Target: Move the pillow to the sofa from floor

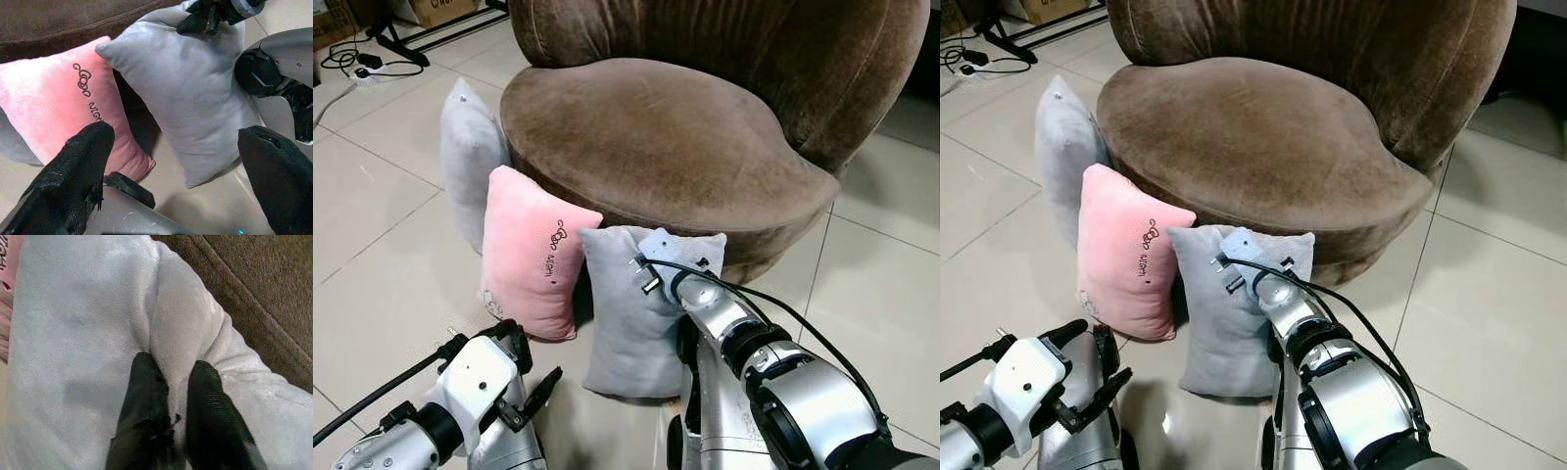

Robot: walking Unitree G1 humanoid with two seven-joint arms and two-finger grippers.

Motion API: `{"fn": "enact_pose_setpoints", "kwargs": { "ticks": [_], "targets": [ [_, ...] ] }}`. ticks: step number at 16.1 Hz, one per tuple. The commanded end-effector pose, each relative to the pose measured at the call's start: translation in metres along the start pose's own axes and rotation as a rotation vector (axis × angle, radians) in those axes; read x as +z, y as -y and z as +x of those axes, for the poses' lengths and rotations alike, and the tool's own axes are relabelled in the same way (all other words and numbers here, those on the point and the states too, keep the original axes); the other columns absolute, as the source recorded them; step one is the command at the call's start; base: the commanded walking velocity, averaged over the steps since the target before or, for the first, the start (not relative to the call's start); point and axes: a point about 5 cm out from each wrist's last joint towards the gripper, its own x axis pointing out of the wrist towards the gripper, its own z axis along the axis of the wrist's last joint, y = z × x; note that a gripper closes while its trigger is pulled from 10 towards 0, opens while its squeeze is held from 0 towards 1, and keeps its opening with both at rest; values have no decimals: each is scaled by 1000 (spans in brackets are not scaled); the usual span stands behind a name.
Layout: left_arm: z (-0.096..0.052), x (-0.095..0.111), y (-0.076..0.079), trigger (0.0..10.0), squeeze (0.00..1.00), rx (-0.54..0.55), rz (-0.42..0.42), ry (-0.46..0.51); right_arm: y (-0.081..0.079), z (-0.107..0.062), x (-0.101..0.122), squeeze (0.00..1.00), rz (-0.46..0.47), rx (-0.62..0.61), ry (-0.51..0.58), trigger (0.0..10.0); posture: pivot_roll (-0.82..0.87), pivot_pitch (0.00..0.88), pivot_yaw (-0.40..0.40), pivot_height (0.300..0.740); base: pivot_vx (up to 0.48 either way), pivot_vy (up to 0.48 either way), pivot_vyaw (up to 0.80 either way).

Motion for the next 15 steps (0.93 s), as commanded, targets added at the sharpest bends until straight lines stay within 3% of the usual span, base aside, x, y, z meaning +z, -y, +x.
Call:
{"fn": "enact_pose_setpoints", "kwargs": {
  "ticks": [1, 5, 8, 11, 13, 15],
  "targets": [
    [0, -3, 3, 10000, 0, -20, 8, -14, -7, -2, -15, 0, 31, 27, -59, 0, 47, 106, -37, 415, 0, 0, 0],
    [6, -6, 3, 10000, 0, -6, 6, -15, -12, -2, -17, 0, 187, 55, -32, 0, 40, 50, -32, 415, 0, 0, 0],
    [15, -7, -2, 10000, 0, 59, -5, 9, -6, -5, -13, 0, 351, 86, 82, 0, 32, 0, -37, 415, 0, 0, 0],
    [23, -5, -22, 10000, 0, 196, -33, 31, 14, -9, -7, 0, 424, 62, 201, 0, 22, 0, -35, 415, 0, 0, 0],
    [29, 1, -57, 10000, 0, 400, -64, 79, 50, -24, 0, 0, 480, -5, 371, 0, -6, 0, -11, 415, 0, 0, 0],
    [33, 5, -65, 10000, 0, 452, -69, 107, 70, -37, 3, 0, 475, -66, 444, 0, -11, 0, -2, 415, 0, 0, 0]
  ]
}}
